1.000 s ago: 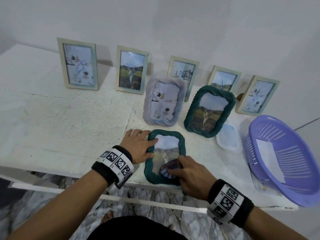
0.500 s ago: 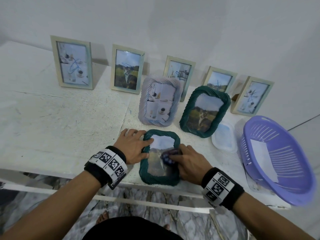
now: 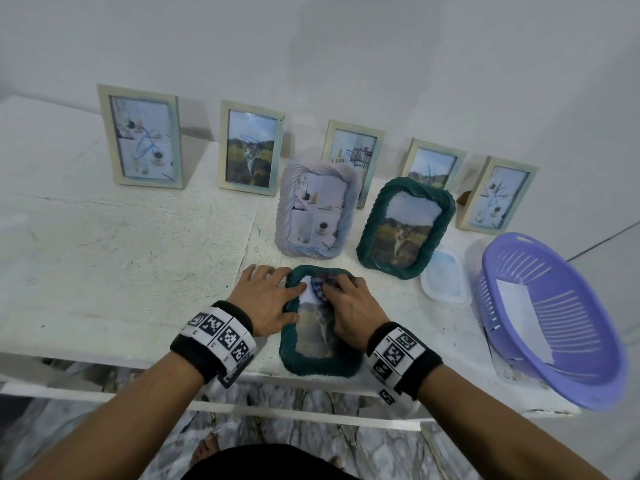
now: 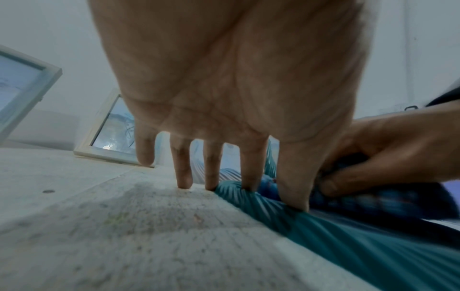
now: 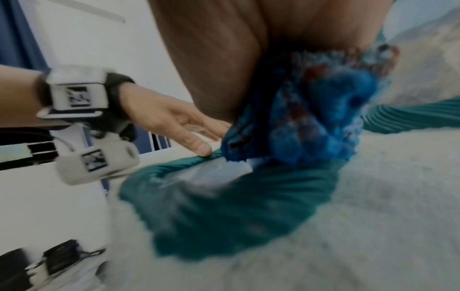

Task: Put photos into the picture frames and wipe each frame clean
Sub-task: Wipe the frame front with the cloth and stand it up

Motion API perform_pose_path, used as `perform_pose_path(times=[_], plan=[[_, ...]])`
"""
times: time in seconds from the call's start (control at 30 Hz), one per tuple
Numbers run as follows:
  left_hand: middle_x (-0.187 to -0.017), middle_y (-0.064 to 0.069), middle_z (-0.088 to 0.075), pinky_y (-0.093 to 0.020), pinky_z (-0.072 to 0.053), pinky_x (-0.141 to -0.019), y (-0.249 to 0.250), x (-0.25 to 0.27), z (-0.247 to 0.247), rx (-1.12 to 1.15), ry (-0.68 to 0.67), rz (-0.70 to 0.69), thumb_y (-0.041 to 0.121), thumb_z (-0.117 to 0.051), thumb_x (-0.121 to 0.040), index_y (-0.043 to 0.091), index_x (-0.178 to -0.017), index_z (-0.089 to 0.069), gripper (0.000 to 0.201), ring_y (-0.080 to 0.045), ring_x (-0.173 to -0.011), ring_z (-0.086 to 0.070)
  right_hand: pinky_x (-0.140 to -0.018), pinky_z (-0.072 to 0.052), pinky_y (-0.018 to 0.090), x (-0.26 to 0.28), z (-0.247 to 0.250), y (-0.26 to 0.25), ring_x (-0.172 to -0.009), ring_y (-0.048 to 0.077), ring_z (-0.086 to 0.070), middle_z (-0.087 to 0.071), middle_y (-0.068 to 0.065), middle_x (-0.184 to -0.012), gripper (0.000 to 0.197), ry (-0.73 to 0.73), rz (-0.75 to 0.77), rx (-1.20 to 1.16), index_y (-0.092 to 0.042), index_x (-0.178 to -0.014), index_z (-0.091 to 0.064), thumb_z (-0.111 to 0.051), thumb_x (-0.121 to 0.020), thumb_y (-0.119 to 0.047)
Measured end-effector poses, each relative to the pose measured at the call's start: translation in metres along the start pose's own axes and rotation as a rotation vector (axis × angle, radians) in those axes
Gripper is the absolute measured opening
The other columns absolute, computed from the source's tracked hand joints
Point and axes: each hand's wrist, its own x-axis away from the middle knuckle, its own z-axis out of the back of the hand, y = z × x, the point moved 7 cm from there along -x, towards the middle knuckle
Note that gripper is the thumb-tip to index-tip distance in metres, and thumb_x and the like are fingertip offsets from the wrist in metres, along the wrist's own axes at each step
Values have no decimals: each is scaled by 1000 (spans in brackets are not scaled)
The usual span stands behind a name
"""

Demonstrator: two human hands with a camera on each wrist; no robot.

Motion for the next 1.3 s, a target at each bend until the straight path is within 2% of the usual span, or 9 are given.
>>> perform_pose_path(times=[0.1,0.2,0.3,0.4,0.57,0.67,0.9,1.07,1.3], plan=[[-158,0,-16,-49,-13,-116,-2,0,2,9,-6,-5,64,-40,-91,42,-149,-22,64,-30,-141,-19,-83,-45,40,23,-5,-17,-92,35,-58,-61,14,-113,37,-21,134,-127,-9,-106,-68,-46,-78,-17],[-158,-1,-17,-49,-13,-116,-3,1,4,-2,-5,-16,65,-38,-92,42,-148,-22,63,-31,-141,-20,-88,-47,42,37,-8,-25,-96,35,-57,-62,12,-117,38,-114,255,-201,-10,-110,-70,-52,-76,-10],[-158,-1,-16,-48,-13,-116,-2,2,4,5,-12,-16,63,-39,-92,41,-149,-21,64,-31,-141,-19,-88,-46,44,14,-2,-3,-97,39,-52,-58,13,-124,41,-66,122,-83,-11,-118,-66,-59,-78,-10],[-158,0,-16,-47,-14,-116,-2,2,5,11,-10,-13,63,-40,-91,42,-149,-21,65,-30,-141,-19,-77,-48,43,-9,-5,11,-84,41,-53,-59,18,-111,40,-39,4,-62,-7,-110,-67,-62,-71,-8],[-157,0,-18,-48,-15,-116,-3,1,5,19,-17,-20,64,-41,-91,44,-148,-23,63,-30,-140,-20,-82,-42,34,28,2,-25,-97,21,-48,-63,9,-112,40,-17,220,-225,-12,-103,-71,-39,-79,-19],[-157,0,-17,-48,-15,-116,-3,0,4,9,-22,-21,64,-41,-90,43,-148,-24,64,-31,-140,-20,-89,-45,39,47,-9,-30,-100,31,-51,-61,6,-118,53,-116,267,-263,-16,-114,-69,-30,-79,-25],[-157,-1,-17,-48,-15,-116,-2,0,6,12,-28,-17,64,-43,-90,41,-149,-20,68,-31,-141,-20,-92,-40,45,-3,-1,-7,-105,37,-42,-49,14,-128,43,-67,14,-114,-12,-127,-59,-47,-86,-13],[-157,2,-16,-50,-16,-115,-6,1,2,43,-32,-12,68,-40,-88,43,-149,-18,70,-28,-140,-19,-79,-47,40,23,-8,-28,-86,36,-52,-61,12,-112,52,-33,125,-188,-11,-111,-69,-30,-79,-24],[-158,5,-15,-52,-13,-116,-11,-1,3,82,-89,-38,75,-51,-78,46,-148,-18,82,-28,-142,-16,-87,-43,43,18,-3,-16,-100,35,-47,-56,8,-119,45,-160,143,-178,-17,-119,-67,-39,-84,-18]])
